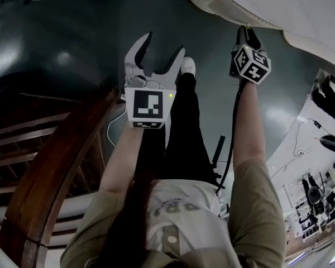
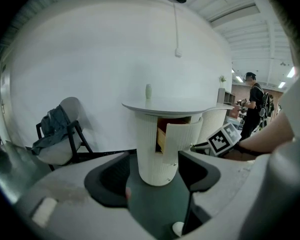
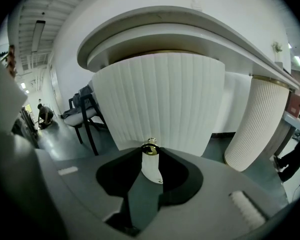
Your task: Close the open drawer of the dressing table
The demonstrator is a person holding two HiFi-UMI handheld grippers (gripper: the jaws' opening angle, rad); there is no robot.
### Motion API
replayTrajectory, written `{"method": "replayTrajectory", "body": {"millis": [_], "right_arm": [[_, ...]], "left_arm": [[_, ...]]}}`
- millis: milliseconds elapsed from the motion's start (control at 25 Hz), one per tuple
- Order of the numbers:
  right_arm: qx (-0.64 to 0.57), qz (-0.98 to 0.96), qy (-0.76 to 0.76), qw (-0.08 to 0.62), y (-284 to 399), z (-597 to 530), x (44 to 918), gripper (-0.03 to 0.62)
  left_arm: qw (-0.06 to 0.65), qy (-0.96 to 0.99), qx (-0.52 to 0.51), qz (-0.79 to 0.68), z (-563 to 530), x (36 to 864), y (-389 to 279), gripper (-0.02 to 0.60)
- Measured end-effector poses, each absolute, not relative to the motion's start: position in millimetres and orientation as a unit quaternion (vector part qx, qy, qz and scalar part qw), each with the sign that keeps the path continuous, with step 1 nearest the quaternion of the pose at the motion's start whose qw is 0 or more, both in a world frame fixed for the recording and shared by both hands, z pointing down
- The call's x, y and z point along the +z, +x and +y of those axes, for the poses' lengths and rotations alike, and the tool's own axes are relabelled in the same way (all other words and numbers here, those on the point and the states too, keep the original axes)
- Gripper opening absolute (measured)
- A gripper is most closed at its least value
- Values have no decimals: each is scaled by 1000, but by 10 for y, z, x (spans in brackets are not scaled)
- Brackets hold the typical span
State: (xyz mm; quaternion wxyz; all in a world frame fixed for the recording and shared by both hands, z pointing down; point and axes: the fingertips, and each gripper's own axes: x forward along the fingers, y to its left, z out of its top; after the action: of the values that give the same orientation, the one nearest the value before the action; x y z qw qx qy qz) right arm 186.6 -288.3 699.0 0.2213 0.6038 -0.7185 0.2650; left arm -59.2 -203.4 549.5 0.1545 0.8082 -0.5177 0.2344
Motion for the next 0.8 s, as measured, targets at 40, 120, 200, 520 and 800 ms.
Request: {"method": "replayTrajectory", "body": {"millis": [40,120,200,520,800], "right_arm": [[264,-719,604,221,1862,-2900,6993,107],[262,-720,604,222,1855,-2940,7001,107],[261,-720,604,221,1856,-2987,7002,107],[252,-720,610,215,1854,-3133,6979,107],[253,-720,609,213,1849,-3276,6994,107]], "left_arm": [[155,807,235,-519,-2041,5502,-600,318],[156,806,235,-521,-2060,5519,-615,318],[156,804,235,-523,-2089,5528,-623,318],[157,802,235,-526,-2138,5545,-659,318],[159,800,238,-528,-2209,5572,-669,319]]}}
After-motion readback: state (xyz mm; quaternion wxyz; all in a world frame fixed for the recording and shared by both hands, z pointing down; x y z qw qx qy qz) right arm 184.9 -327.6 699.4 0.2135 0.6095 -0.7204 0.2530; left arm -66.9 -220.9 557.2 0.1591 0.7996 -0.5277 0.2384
